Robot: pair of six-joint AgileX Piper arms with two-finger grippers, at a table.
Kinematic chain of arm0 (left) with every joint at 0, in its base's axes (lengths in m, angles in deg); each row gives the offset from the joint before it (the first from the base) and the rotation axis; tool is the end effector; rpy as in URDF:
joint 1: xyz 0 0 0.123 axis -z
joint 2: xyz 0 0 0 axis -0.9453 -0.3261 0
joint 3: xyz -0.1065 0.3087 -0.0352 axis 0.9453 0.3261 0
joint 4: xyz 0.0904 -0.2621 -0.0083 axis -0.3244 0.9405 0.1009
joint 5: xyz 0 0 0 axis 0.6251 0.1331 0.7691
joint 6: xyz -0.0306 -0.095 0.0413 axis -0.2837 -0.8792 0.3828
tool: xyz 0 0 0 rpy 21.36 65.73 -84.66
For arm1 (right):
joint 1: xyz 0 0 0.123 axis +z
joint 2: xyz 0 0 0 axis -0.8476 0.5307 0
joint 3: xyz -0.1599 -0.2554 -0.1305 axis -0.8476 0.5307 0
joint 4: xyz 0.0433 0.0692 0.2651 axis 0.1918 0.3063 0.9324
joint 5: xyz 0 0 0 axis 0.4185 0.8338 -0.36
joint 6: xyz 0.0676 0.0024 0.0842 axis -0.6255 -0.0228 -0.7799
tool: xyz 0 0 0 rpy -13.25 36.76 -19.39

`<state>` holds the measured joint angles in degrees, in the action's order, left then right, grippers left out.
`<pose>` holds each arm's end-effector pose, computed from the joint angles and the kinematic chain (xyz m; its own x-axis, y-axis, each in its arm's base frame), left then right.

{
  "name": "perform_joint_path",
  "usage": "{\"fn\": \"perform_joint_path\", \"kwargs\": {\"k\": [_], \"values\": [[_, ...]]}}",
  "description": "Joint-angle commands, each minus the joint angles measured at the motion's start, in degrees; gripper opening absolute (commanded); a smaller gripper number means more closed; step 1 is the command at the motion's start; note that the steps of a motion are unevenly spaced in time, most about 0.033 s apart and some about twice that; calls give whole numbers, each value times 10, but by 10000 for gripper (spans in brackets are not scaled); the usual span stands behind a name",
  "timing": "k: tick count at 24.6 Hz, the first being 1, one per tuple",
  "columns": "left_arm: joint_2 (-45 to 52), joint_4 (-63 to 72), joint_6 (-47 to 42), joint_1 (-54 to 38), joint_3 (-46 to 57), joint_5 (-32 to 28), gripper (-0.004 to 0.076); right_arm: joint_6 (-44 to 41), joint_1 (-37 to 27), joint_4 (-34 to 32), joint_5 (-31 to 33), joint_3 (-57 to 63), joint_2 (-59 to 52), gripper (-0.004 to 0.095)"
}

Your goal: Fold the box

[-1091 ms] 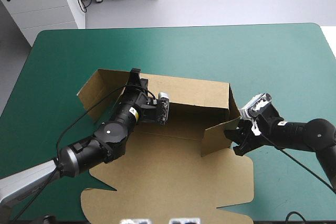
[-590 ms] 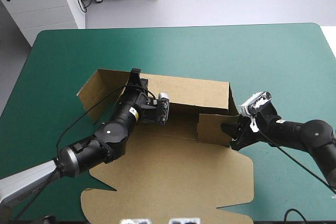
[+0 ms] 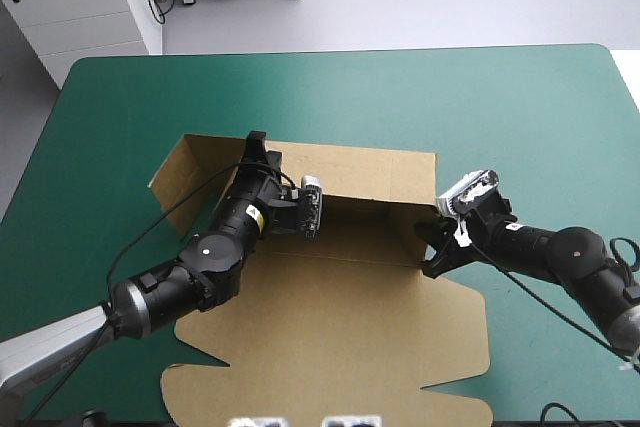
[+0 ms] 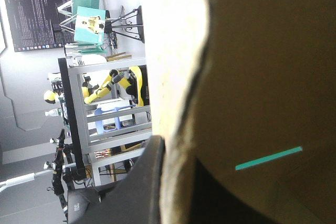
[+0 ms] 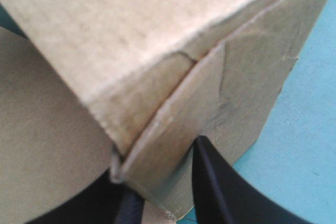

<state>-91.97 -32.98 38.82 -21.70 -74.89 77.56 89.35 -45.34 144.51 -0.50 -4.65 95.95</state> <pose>0.2521 -0.2063 0.3197 0.2499 0.9682 -0.0151 0.3758 -0.0826 0.9230 0.2233 0.0989 0.2872 -0.4521 -0.3499 -0.8205 -0.6770 0.7335 0.0603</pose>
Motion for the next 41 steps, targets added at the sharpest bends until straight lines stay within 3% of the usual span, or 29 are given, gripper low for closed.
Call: {"fn": "perform_joint_path", "kwargs": {"k": [1, 3, 12, 19, 23, 28, 37, 41], "values": [[11, 38, -11, 7, -6, -7, -6, -17, 5, 29, -12, -15, -4, 64], [11, 38, -11, 11, -6, -6, -6, -19, 5, 29, -17, -15, -4, -19], [11, 38, -11, 22, -6, 5, -6, 18, 5, 27, -2, -15, -4, -19], [11, 54, -18, 22, -6, 22, -6, -3, 5, 28, -44, -15, -4, -17], [11, 52, -18, 26, -6, 54, -6, -46, 5, -28, -70, -45, -3, -18], [11, 51, -20, 57, -11, 28, -6, -176, 5, -112, -71, -107, 25, -17], [11, 48, -31, 67, -21, 55, -7, -250, 5, -188, -75, -129, 59, -17], [11, 48, -32, 67, -21, 55, -7, -250, 5, -189, -59, -129, 59, -18]]}}
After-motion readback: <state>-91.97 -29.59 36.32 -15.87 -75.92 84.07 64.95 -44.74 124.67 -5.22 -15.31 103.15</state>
